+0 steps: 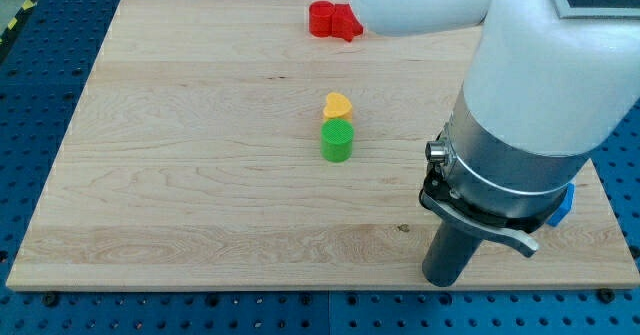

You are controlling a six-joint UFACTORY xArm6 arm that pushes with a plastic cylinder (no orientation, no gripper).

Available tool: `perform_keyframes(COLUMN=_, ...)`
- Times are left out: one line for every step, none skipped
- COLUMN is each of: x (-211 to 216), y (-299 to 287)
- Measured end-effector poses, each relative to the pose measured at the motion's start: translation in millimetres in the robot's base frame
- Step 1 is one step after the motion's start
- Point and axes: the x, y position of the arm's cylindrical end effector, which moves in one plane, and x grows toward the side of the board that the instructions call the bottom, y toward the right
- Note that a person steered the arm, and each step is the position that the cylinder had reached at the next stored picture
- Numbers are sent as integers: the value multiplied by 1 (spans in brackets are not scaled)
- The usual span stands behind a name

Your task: Push the green star to the bottom right of the green circle

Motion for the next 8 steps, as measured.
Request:
perform_keyframes(x=-1, y=1)
perform_keyframes(x=0, y=19)
perform_keyframes(x=-19, y=33)
perform_keyframes(x=-23, y=62)
perform_keyframes(x=-23, y=80)
perform_keyframes(x=-38, y=84)
perform_keyframes(x=-49, y=65)
perform_keyframes(x=-56, y=48)
